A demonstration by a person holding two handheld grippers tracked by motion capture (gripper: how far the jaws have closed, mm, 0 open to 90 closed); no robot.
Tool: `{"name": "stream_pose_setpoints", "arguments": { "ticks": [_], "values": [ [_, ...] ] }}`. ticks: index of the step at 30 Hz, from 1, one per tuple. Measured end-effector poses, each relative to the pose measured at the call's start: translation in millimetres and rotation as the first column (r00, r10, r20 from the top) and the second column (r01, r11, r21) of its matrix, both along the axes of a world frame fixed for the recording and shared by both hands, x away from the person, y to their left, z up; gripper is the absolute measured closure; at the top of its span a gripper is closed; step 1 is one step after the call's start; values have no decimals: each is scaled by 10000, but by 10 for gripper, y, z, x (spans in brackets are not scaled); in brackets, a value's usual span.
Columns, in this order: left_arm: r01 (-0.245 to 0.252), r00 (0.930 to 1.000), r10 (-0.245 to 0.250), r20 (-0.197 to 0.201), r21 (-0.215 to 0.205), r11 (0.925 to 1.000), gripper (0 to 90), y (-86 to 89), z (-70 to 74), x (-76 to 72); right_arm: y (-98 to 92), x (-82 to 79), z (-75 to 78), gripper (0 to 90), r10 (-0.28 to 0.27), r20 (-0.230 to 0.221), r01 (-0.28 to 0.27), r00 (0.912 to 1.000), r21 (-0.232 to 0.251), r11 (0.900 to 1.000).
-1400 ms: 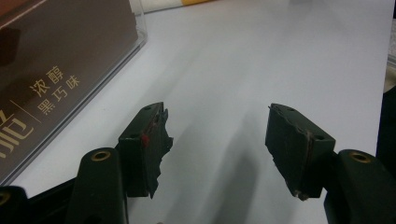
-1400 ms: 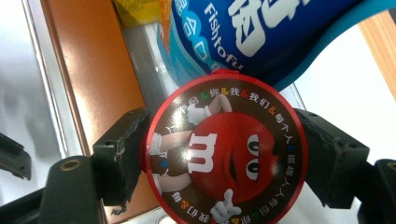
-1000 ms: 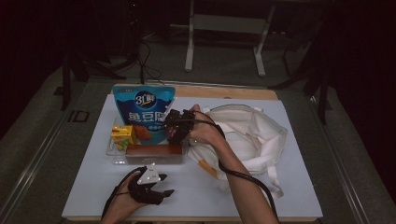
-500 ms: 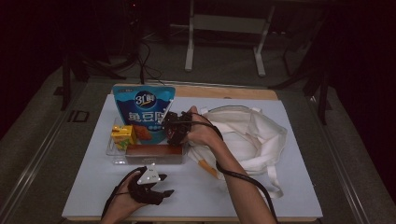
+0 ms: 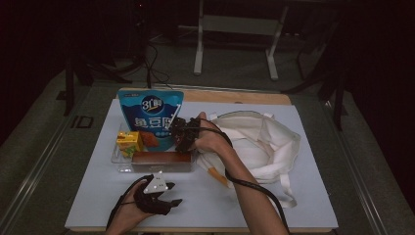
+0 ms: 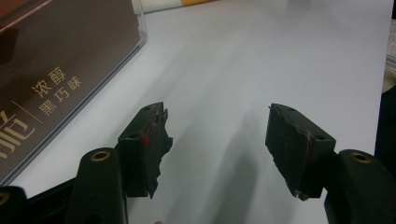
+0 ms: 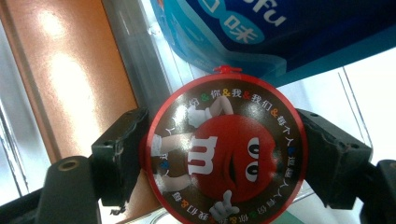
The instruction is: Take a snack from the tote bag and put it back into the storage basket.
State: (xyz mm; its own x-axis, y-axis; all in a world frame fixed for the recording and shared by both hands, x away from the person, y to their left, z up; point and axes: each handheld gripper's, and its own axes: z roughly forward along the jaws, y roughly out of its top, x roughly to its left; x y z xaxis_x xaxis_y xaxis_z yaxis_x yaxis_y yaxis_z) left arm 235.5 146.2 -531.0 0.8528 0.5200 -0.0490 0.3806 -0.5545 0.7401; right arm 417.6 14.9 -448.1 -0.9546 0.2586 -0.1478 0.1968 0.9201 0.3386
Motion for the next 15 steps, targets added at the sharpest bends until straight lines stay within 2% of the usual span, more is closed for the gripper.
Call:
{"name": "stream_pose_setpoints", "arguments": {
  "ticks": [5,7,8,11,15],
  "values": [
    [34,10000,-34,0,24,10000,382,-5,-3,-2,1,1,9,207,-143,-66,142,9999,-109,9998],
    [31,10000,-31,-22,19,10000,382,-9,-7,1,-16,-7,51,207,-224,39,224,9997,-73,9997],
    [45,10000,-45,-26,41,10000,382,-12,-9,1,-33,-8,80,210,-306,-73,307,9995,38,9995],
    [51,10000,-51,-17,36,10000,382,-23,-10,-1,-88,-9,138,215,-357,19,357,9994,89,9993],
    [22,10000,-22,-13,43,10000,382,-24,-12,3,-159,-33,182,221,-418,46,415,9991,458,9981]
  ]
}}
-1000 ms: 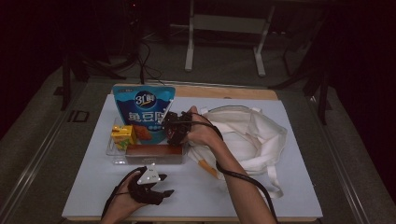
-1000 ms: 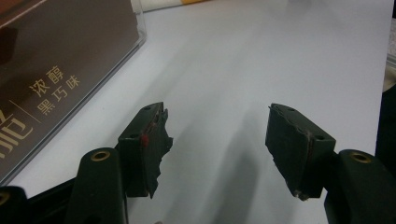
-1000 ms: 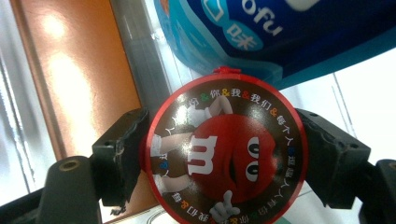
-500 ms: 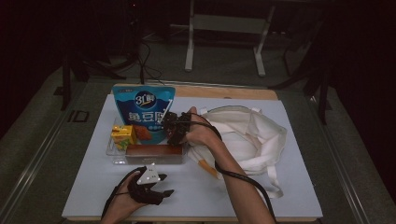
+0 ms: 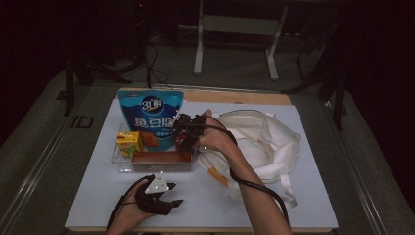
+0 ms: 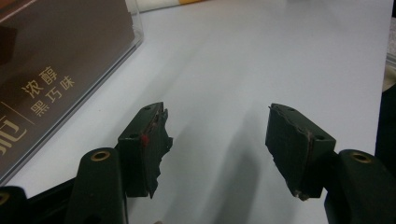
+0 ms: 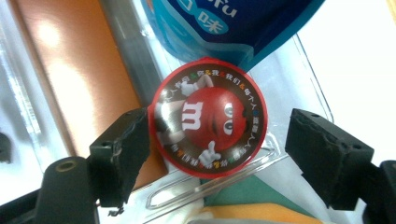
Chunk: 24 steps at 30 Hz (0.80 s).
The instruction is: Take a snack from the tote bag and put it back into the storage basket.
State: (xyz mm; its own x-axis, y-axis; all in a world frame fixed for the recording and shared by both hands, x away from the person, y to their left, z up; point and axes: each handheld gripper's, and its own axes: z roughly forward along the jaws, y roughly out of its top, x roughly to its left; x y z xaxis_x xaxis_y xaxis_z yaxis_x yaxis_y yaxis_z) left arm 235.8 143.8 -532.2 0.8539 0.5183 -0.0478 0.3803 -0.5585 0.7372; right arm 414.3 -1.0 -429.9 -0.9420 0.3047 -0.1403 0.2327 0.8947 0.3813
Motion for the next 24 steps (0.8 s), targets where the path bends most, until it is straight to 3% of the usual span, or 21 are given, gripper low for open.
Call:
{"name": "stream_pose_setpoints", "arguments": {
  "ticks": [12,14,24],
  "values": [
    [-98,9999,99,33,-49,9999,382,6,-2,9,-165,-120,173,240,106,452,-141,9989,766,9970],
    [-116,9999,116,34,-57,9999,382,8,-4,12,-219,-157,240,252,87,513,-142,9986,1074,9941],
    [-221,9997,221,89,-75,9997,381,17,-1,18,-425,-240,319,293,-121,709,9,9974,1558,9878]
  ]
}}
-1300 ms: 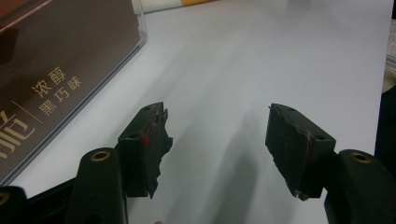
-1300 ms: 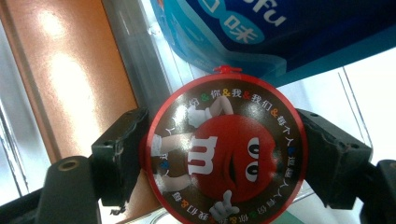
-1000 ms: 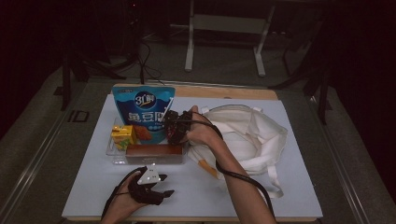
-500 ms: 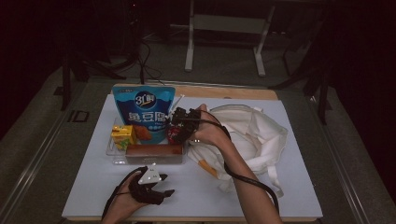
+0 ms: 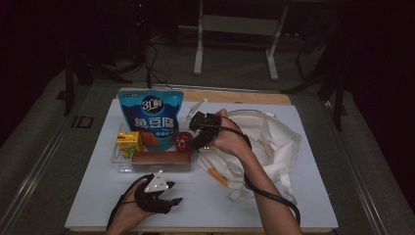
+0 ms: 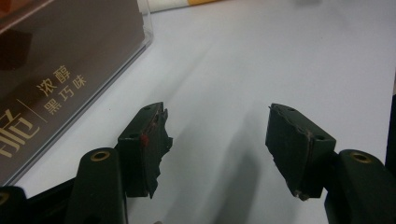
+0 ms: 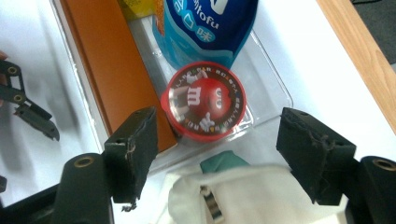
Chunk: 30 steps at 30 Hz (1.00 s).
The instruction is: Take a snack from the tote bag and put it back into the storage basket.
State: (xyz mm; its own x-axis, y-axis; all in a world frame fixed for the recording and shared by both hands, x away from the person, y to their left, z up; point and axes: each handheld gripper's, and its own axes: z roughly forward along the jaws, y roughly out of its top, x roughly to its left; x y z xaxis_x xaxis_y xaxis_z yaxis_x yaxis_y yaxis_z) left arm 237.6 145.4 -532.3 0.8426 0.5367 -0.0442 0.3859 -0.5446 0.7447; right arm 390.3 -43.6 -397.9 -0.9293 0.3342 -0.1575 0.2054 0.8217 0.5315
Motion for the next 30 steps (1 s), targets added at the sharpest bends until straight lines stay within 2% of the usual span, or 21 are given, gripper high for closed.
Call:
{"name": "stream_pose_setpoints", "arguments": {
  "ticks": [8,18,19,22,23,24,25,30],
  "values": [
    [-47,10000,48,-21,38,10000,381,-9,-11,12,-273,-105,26,322,-207,241,194,9995,525,9984],
    [-99,9999,99,-44,6,10000,381,-8,-11,13,-574,-214,-4,322,-687,361,666,9970,555,9962],
    [-100,9999,100,-35,-5,9999,381,-7,-11,13,-683,-241,-15,324,-893,349,867,9954,701,9938],
    [-116,9999,116,-30,-2,9999,381,-4,-10,18,-774,-266,-16,331,-1100,369,1067,9932,819,9909],
    [-133,9999,133,-29,-18,9999,381,-5,-12,20,-901,-300,-21,337,-1363,354,1322,9900,989,9863],
    [-136,9999,136,-26,5,9999,381,-6,-13,22,-901,-300,-21,337,-1363,354,1322,9900,989,9863],
    [-176,9998,176,-39,27,9998,381,-10,-15,28,-1002,-327,-22,344,-1614,356,1563,9862,1171,9807],
    [-203,9998,203,-3,76,9998,381,-13,-15,36,-1270,-393,-46,367,-2310,362,2228,9723,1569,9622]
  ]
}}
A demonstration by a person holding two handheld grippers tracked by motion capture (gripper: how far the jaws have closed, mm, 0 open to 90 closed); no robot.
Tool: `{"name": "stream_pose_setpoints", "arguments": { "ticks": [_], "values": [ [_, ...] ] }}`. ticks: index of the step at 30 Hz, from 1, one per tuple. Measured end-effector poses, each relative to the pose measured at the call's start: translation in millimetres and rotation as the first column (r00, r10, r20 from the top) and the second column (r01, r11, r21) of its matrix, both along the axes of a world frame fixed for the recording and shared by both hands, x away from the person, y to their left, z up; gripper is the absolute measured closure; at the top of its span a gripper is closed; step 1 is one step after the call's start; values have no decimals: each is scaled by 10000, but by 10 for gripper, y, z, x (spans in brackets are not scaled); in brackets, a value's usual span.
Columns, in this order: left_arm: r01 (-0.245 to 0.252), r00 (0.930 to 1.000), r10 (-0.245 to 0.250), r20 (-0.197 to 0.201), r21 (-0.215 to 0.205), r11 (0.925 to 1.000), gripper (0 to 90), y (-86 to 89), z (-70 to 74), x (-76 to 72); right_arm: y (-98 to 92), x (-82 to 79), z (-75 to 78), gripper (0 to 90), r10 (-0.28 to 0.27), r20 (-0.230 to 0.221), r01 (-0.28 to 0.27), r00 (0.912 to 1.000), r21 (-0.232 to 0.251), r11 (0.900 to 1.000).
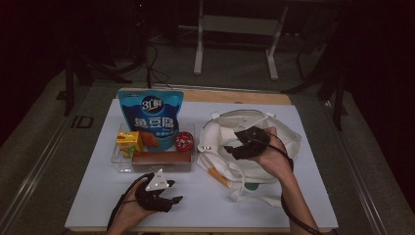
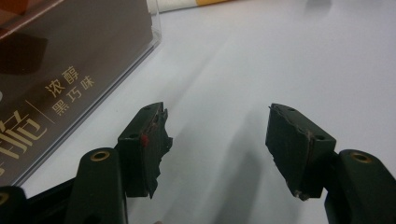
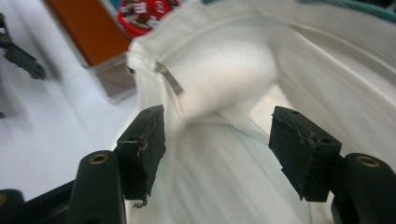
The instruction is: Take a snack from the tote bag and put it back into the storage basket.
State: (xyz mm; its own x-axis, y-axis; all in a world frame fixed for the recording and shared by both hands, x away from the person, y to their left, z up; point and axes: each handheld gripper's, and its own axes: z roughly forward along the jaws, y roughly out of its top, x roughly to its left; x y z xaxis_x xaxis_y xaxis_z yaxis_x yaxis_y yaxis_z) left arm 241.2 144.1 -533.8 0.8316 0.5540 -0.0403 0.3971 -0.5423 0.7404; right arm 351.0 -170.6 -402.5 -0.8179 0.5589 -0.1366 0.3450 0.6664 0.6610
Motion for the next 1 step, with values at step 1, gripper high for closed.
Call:
{"name": "stream_pose_setpoints", "arguments": {
  "ticks": [1],
  "values": [
    [0,10000,0,0,0,10000,381,0,0,0,-49,-14,-2,368,-89,0,89,10000,77,9999]
  ]
}}
